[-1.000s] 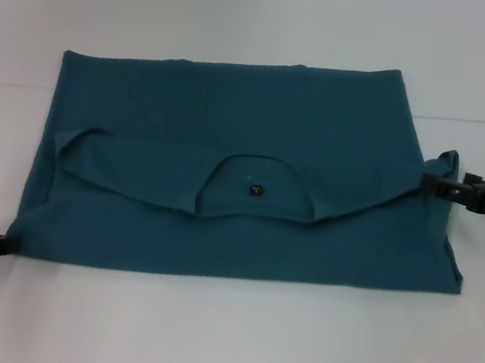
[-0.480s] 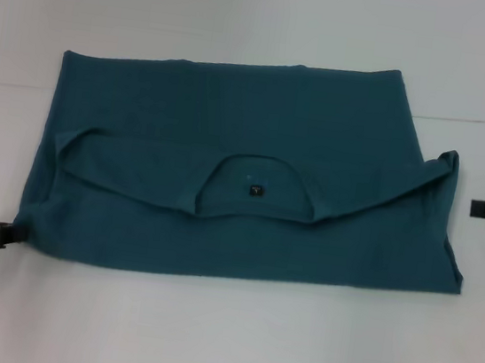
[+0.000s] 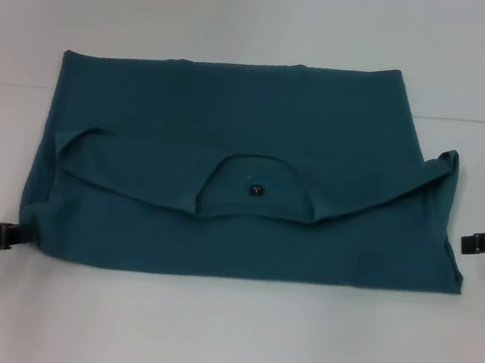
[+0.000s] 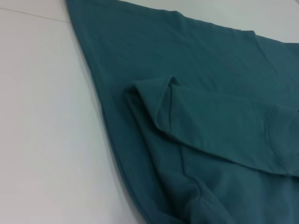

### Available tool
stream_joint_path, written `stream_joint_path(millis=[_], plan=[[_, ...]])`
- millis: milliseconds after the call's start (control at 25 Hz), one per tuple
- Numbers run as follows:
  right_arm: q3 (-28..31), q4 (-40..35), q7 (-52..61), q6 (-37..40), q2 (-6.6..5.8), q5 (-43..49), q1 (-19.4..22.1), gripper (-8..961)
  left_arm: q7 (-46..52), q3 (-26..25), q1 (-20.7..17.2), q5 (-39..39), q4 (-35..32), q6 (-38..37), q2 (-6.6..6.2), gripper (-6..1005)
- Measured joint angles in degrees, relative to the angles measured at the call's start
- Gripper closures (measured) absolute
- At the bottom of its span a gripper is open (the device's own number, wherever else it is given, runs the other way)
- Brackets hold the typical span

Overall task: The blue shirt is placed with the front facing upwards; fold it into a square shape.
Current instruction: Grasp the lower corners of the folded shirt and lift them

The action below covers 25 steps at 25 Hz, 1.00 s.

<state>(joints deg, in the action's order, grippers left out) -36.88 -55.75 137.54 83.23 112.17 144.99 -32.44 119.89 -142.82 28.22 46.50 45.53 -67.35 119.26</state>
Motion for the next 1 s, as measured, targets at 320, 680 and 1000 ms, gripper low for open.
stream_joint_path(millis=[320,680,1000], plan=[[-0.10,4.50,1.45,0.02,-0.75,3.88,-2.64,11,0.43,0.00,0.07,0.00,-0.01,0.02,0.00,972],[-0.23,7.81,0.77,-2.43,-0.38,4.32,-3.52,22,0.70,0.00,0.09,0.00,-0.26,0.30,0.11,972],[-1.06,10.73,0.34,-5.21,-0.16,4.23,-4.34,107,0.70,0.01,0.17,0.00,-0.45,0.38,0.09,972]])
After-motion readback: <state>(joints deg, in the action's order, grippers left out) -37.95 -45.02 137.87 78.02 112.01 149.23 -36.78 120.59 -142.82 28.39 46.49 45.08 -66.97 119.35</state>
